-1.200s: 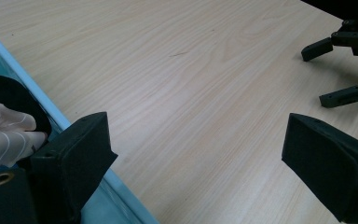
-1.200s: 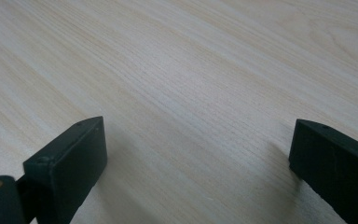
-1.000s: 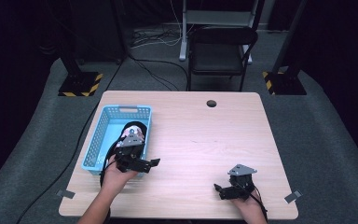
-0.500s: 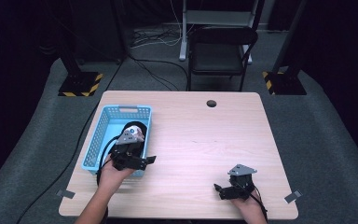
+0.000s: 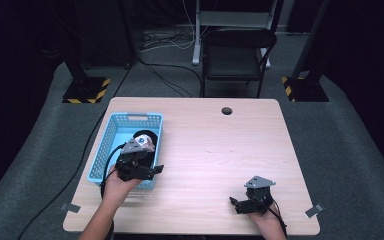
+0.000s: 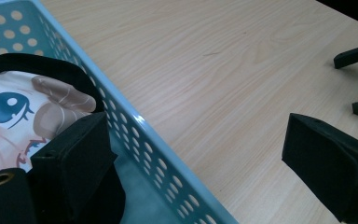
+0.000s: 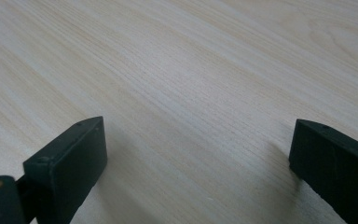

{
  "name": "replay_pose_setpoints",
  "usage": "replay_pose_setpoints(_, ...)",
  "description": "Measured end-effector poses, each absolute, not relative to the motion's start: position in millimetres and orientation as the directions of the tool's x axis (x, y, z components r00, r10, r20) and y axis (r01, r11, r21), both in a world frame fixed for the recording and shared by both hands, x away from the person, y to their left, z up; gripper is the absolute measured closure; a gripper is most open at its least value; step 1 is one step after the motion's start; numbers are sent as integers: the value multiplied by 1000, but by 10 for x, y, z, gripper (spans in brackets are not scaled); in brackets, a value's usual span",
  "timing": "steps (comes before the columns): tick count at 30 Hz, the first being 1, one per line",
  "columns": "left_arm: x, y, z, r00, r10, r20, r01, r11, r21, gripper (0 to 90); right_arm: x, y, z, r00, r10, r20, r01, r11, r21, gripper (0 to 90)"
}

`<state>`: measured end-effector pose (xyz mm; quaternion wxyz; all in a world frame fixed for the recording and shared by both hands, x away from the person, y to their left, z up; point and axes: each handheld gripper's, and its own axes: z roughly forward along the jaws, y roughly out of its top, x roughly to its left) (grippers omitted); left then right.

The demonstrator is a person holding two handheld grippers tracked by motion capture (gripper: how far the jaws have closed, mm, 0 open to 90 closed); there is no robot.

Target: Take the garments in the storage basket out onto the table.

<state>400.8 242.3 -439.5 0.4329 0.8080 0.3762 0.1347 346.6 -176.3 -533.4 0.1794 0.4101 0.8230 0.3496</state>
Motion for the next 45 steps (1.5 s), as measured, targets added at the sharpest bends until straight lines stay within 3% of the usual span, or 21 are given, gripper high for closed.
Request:
replay_pose_setpoints(32,4105,2696,-4403,595,795,-120,535,-280,797,73,3466,-1764,-5334,-599,801,-8,550,418,723,35)
replay_pose_setpoints(45,4196,2738,-4418,551,831,-73,575,-315,755,57,3466,-1765,-5334,-599,801,-9,549,419,723,36)
